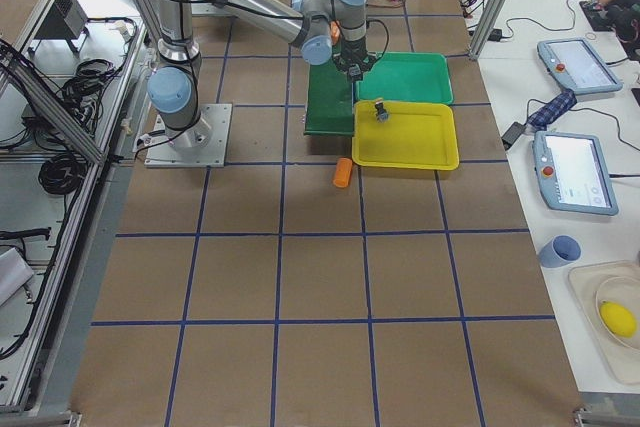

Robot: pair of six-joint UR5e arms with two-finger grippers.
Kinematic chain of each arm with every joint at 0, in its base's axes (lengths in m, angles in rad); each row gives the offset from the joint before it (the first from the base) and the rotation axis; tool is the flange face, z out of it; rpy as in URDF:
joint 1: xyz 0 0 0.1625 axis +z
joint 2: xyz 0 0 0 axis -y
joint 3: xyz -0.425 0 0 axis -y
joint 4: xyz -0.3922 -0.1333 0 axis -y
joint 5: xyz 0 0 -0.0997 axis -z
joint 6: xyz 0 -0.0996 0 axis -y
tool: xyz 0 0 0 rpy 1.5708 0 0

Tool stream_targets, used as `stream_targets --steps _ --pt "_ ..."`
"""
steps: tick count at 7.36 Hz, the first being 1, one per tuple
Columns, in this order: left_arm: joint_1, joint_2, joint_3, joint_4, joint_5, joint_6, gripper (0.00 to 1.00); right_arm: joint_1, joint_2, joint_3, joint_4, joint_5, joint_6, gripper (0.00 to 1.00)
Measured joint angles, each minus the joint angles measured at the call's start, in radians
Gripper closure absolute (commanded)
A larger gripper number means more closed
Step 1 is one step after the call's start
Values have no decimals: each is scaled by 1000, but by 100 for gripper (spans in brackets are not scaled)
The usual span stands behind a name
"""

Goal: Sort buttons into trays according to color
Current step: 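Drop green button into green tray with right while left grasps green-capped button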

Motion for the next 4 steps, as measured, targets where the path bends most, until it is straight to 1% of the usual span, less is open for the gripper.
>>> stream_targets --steps 1,2,3,4 --pt "84 -23 48 -20 0 190 0 16 61 -73 18 -42 64 90" --pt "160 -55 71 -22 0 377 0 31 97 -130 43 -62 98 55" --pt "233 -101 74 -1 0 575 0 41 122 -169 61 -69 108 5" --pt "297 -152 77 52 0 746 0 45 137 -187 71 -72 107 0"
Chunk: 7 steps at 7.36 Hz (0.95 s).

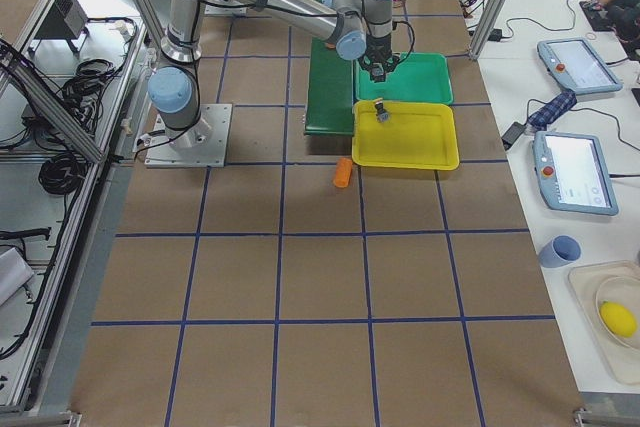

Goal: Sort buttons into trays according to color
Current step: 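Drop green button into green tray with right while left grasps green-capped button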

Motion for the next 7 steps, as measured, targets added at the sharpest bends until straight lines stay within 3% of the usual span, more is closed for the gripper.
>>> stream_targets --steps 3,6,7 --pt "70 -127 13 154 80 445 0 -6 -14 19 17 -1 -107 6" --pt "68 -184 -16 264 126 746 0 -11 -171 184 17 -1 -242 6" --pt "60 -186 -42 284 124 770 28 -19 -240 282 -6 -2 -247 6"
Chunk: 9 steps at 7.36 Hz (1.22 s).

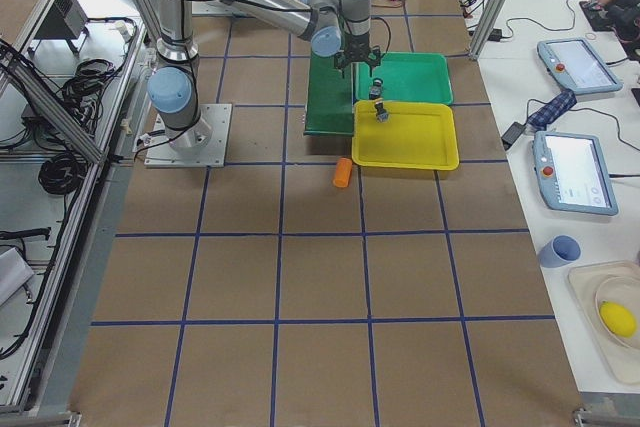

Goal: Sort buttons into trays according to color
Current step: 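Drop green button into green tray with right while left grasps green-capped button, then move right gripper back over belt while left carries green button to belt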

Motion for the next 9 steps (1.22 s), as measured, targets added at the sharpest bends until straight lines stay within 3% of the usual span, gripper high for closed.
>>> stream_targets --steps 1,2,3,4,6,9 --pt "-4 3 -23 24 1 11 54 -10 -45 79 -32 2 -7 11" --pt "-5 10 -34 47 5 18 88 -20 -65 125 -60 8 -46 11" --pt "-5 20 -36 58 20 21 100 -27 -72 144 -84 12 -106 10" --pt "-4 27 -35 63 36 28 100 -30 -75 152 -96 14 -140 0" --pt "-5 63 -42 54 38 61 100 -25 -73 149 -100 14 -145 0" --pt "-86 244 -98 -46 5 136 100 -17 -72 129 -71 13 -76 0"
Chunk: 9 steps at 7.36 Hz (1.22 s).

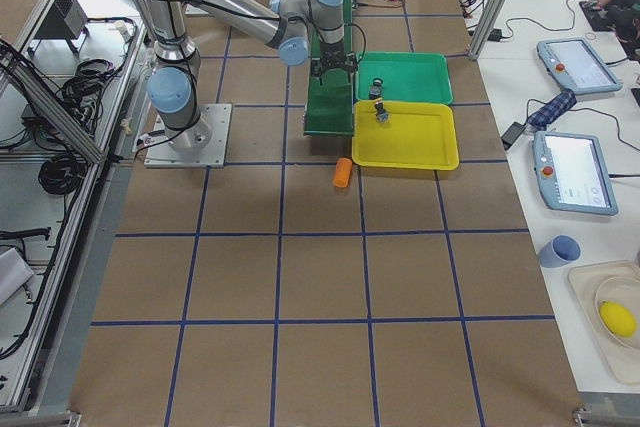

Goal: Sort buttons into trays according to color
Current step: 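Move right gripper back over belt while left carries green button to belt, then release green-capped button on belt with left gripper while right hovers above belt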

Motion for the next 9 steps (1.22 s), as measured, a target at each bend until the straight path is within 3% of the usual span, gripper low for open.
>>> stream_targets --steps 3,4,6,9 --pt "-117 188 -207 62 -9 121 100 -3 -2 -6 34 71 -36 4" --pt "-147 224 -259 100 -8 155 100 -10 -4 -6 27 99 -80 0" --pt "-216 242 -310 163 11 184 100 -39 -6 -5 20 112 -119 0" --pt "-378 215 -346 241 112 224 100 -79 -8 2 34 113 -88 0"
